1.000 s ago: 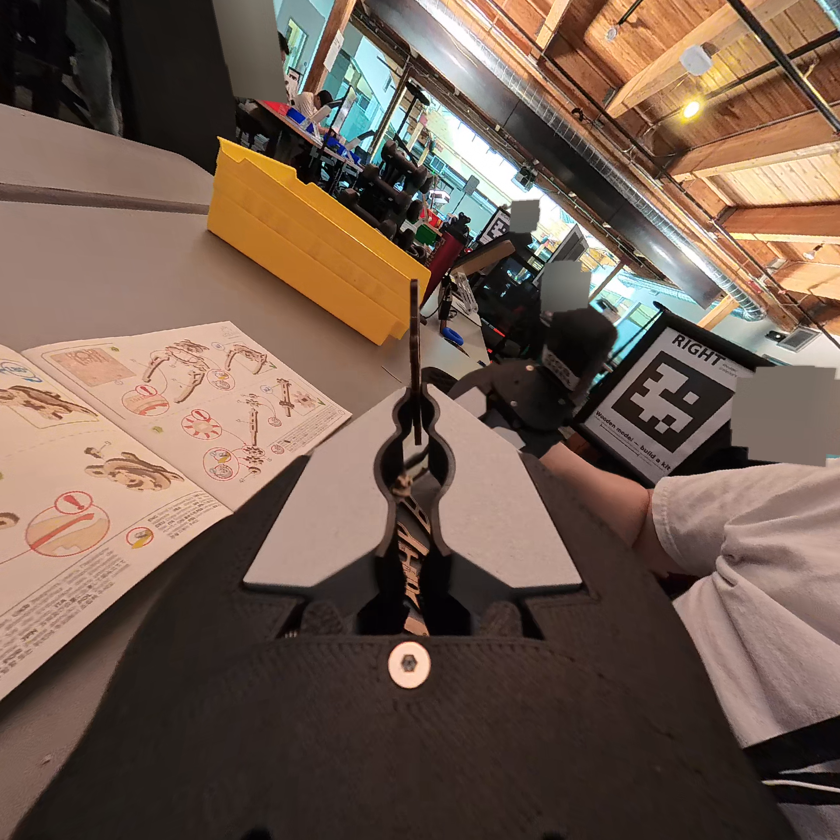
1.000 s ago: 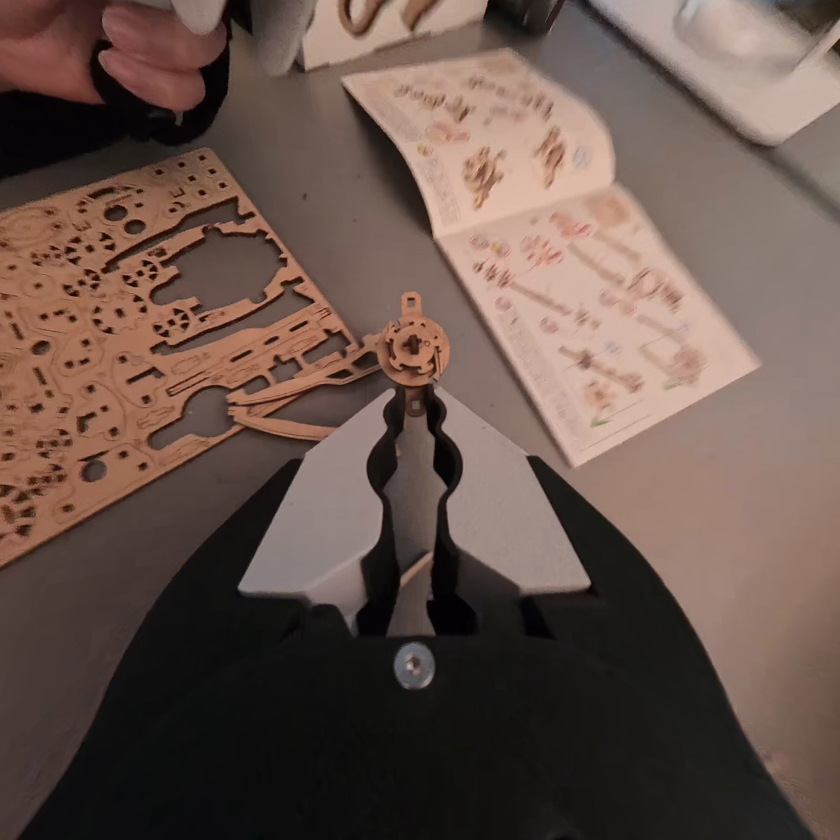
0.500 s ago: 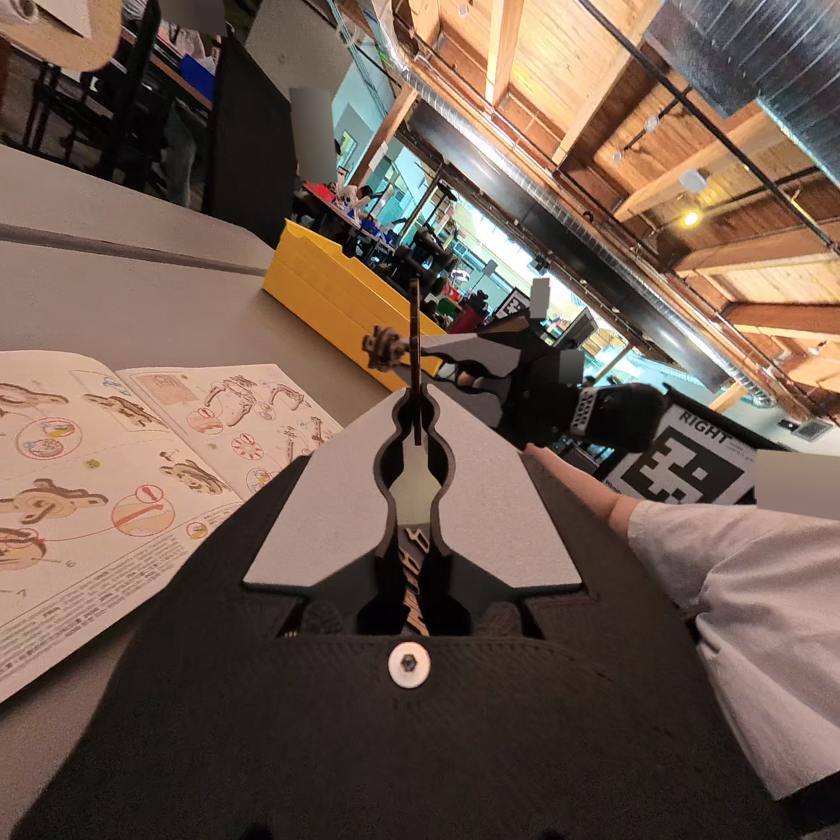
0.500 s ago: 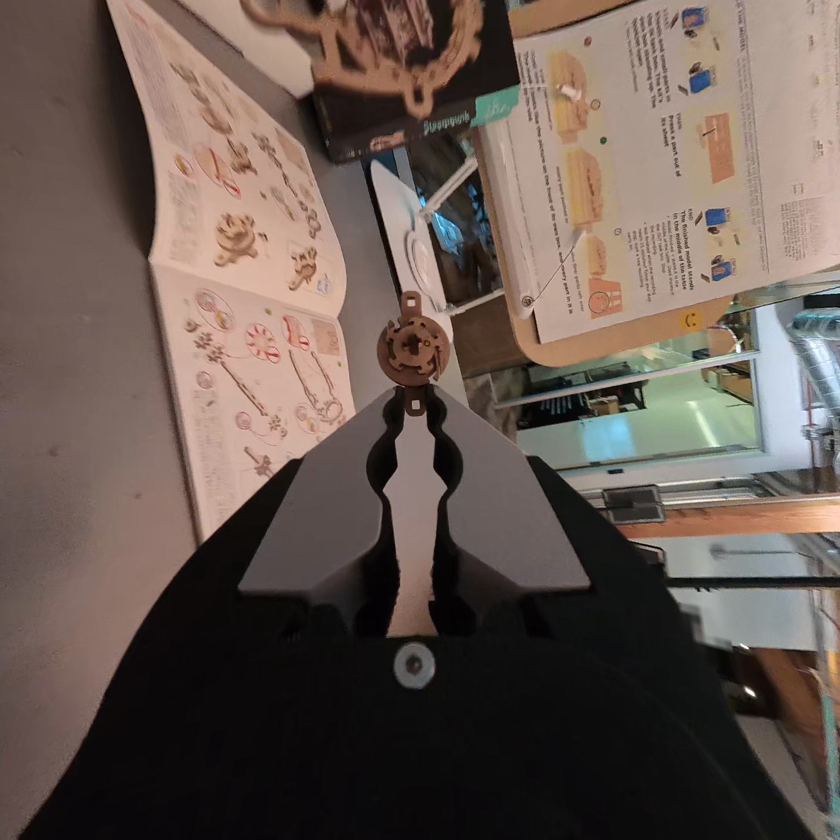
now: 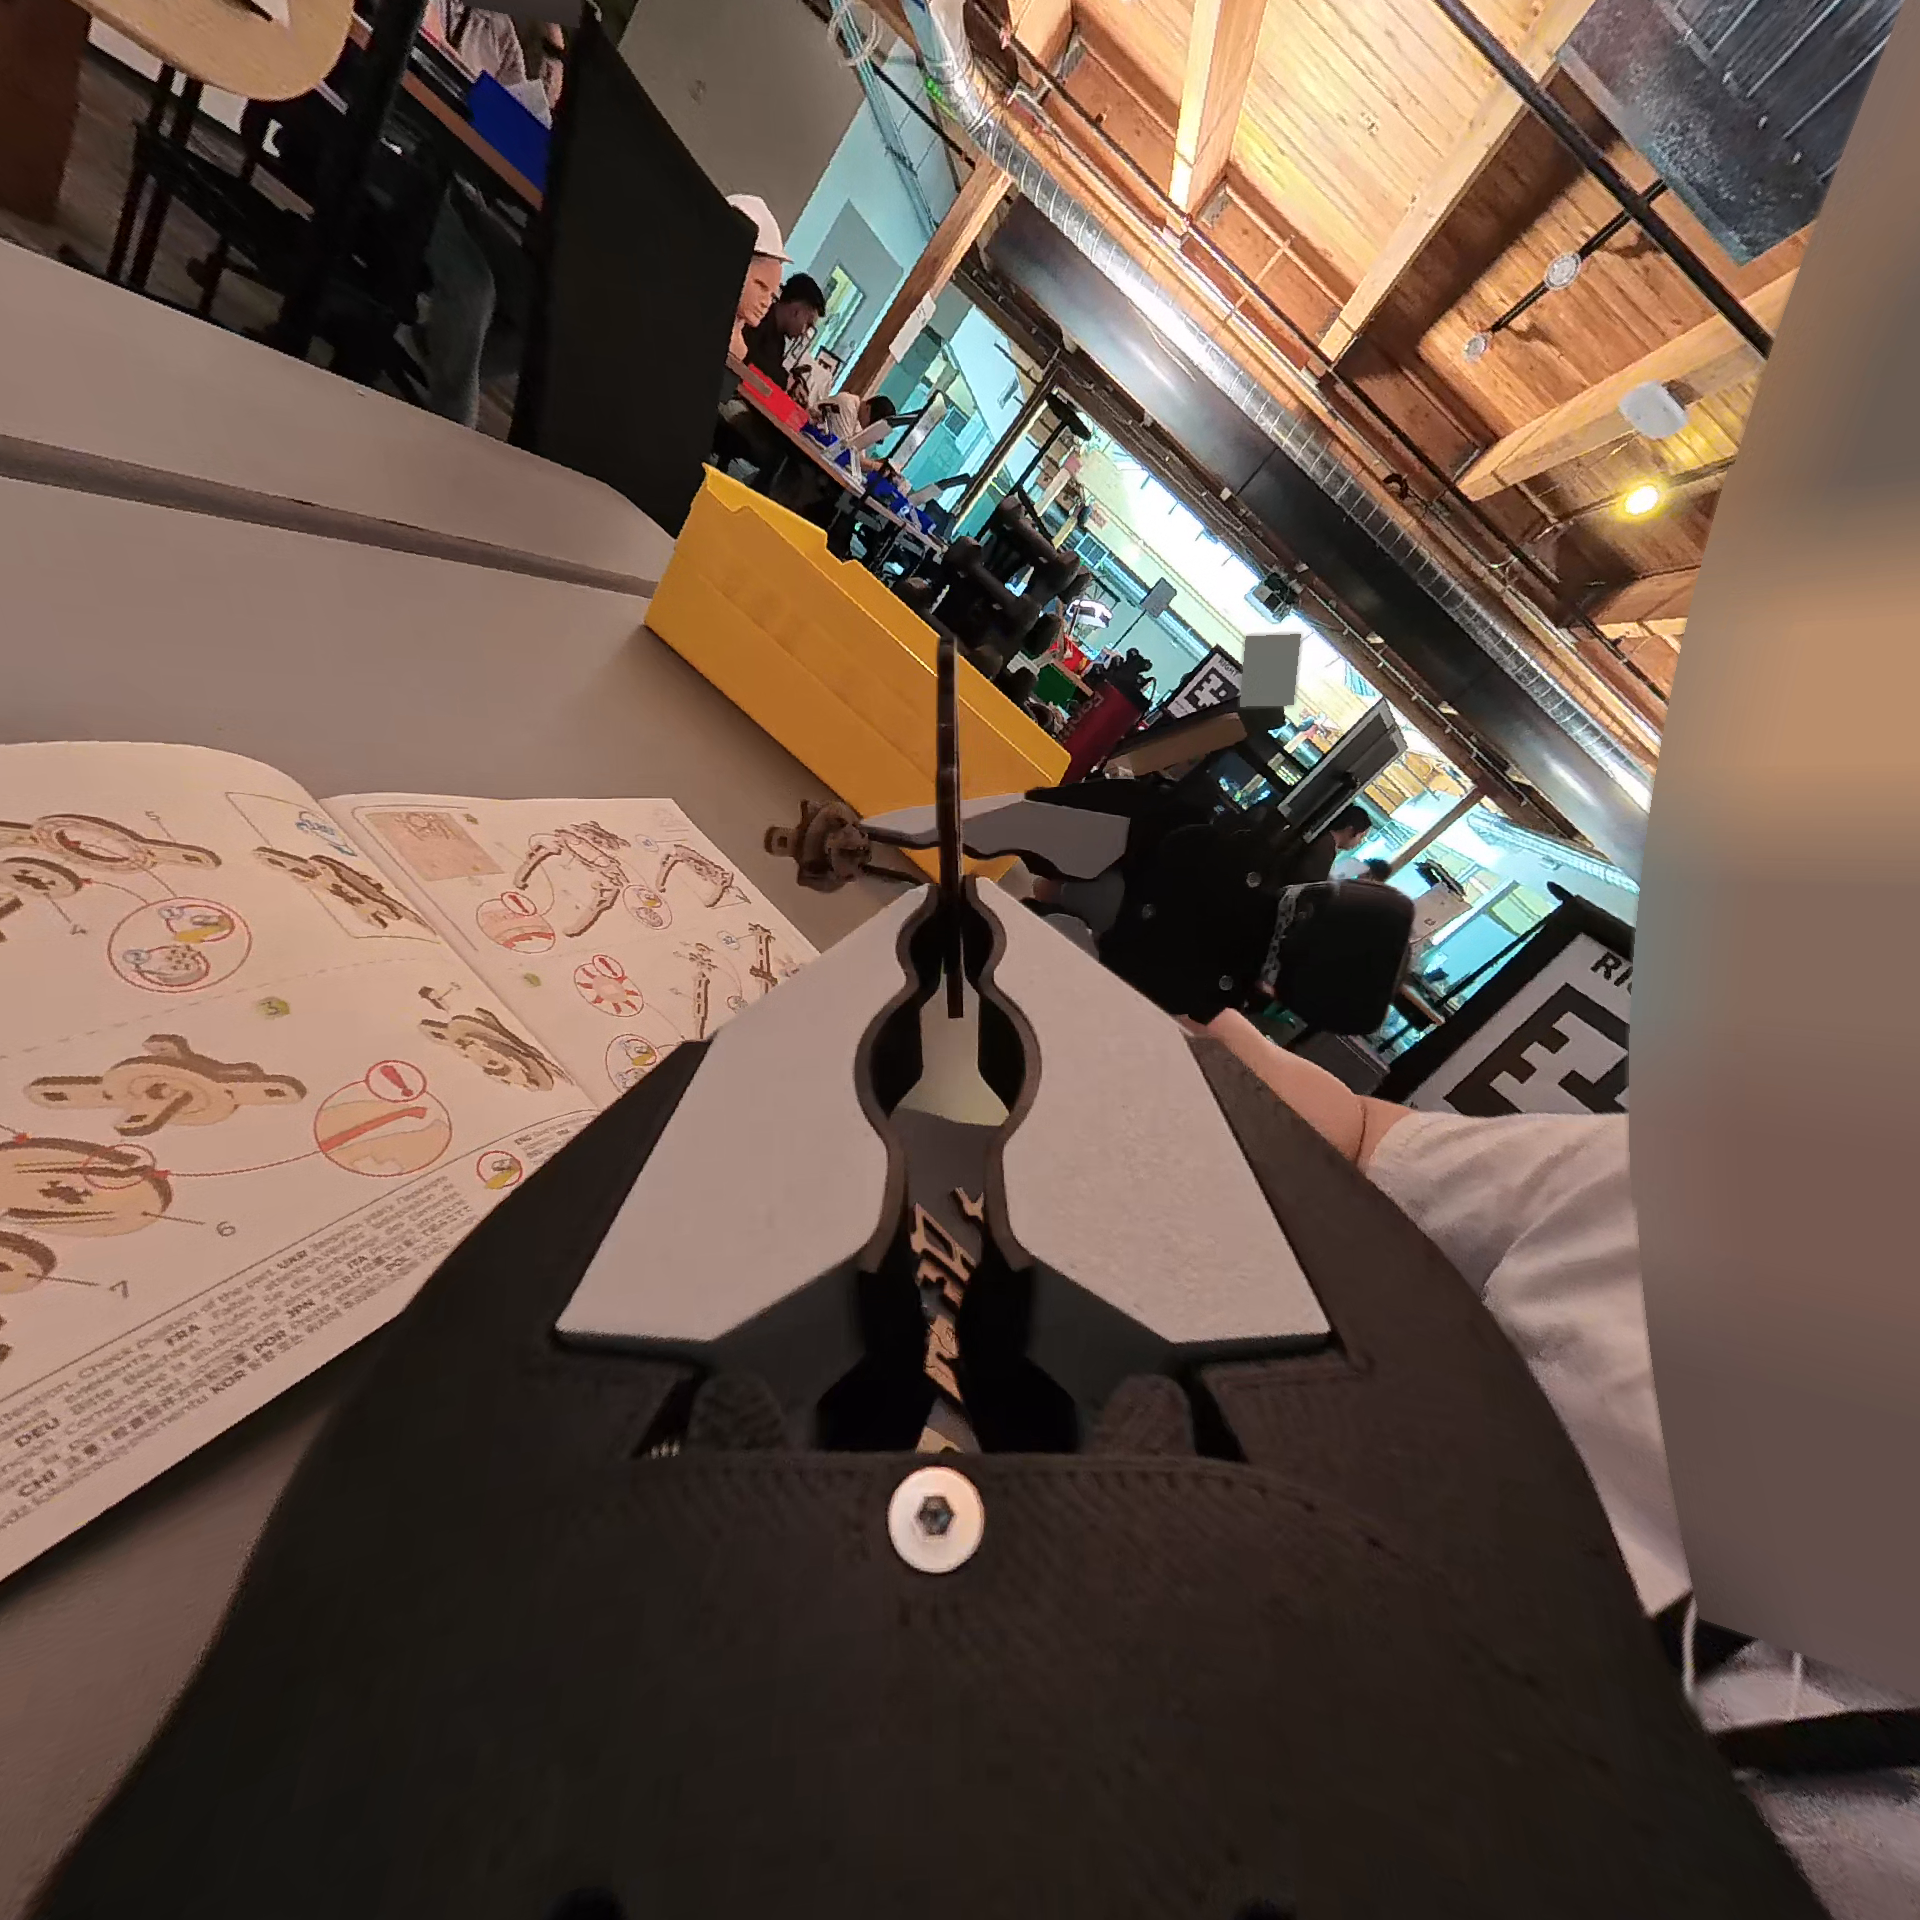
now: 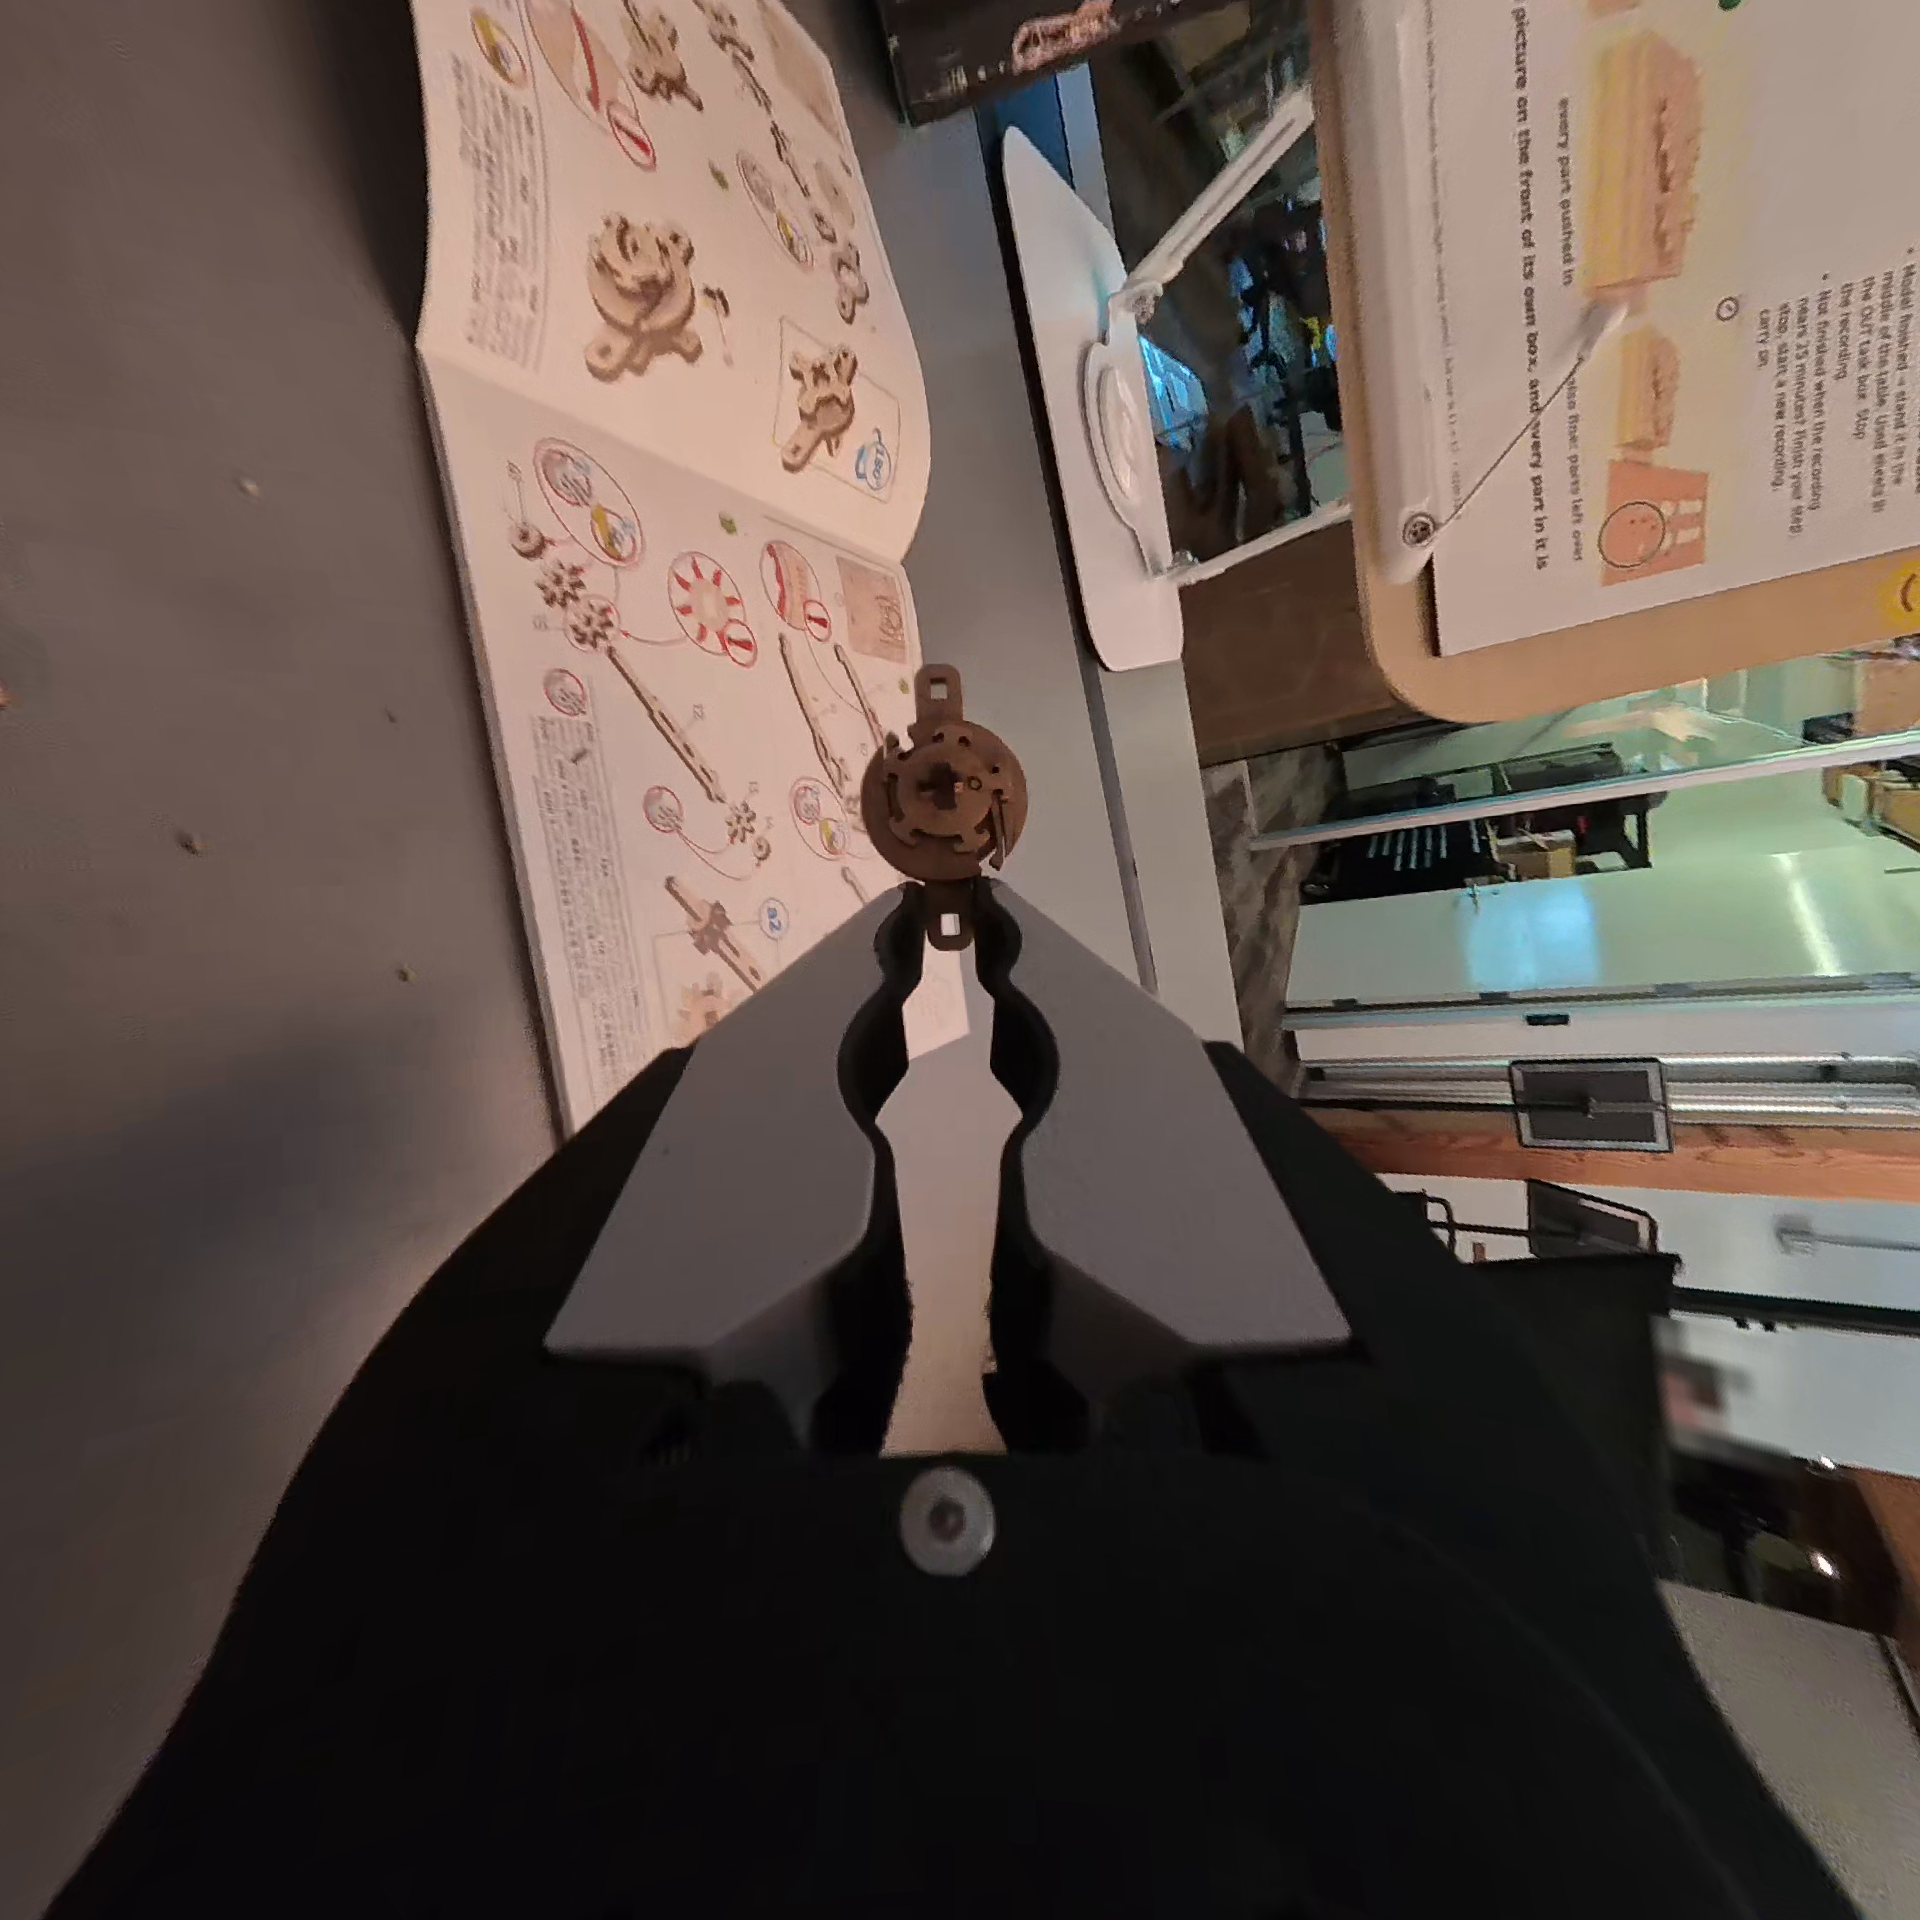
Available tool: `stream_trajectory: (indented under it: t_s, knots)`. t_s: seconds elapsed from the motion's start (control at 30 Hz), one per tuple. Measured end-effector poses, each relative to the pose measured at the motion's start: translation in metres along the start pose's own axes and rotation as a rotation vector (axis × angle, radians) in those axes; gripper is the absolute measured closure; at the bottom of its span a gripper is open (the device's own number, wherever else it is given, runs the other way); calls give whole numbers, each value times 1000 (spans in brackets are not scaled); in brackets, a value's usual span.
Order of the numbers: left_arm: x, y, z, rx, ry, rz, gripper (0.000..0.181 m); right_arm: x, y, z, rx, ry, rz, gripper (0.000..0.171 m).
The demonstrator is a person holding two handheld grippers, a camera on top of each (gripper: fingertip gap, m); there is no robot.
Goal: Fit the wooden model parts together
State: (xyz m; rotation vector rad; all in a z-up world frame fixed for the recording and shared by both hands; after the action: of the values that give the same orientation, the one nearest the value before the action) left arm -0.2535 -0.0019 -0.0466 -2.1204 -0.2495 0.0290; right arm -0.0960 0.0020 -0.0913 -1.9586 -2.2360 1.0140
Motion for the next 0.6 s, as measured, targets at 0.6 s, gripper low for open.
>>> stream_trajectory:
  t_s: [0.6]
  knots:
    - [-4, -1, 5, -48, -5, -20, 181, -6, 66, -52, 3, 112, 184, 163]
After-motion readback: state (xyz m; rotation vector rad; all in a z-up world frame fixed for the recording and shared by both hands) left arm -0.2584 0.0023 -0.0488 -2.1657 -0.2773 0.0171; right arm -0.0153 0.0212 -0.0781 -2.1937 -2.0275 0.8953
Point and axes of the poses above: each gripper's, where its closed fingertips meet, x out along the fingers, y out of its underside, z = x × y across the jaws, the point moved 3 cm from there along -x, back along the fingers, and after that the axes turned 7 degrees about x, right-handed, at the moved point
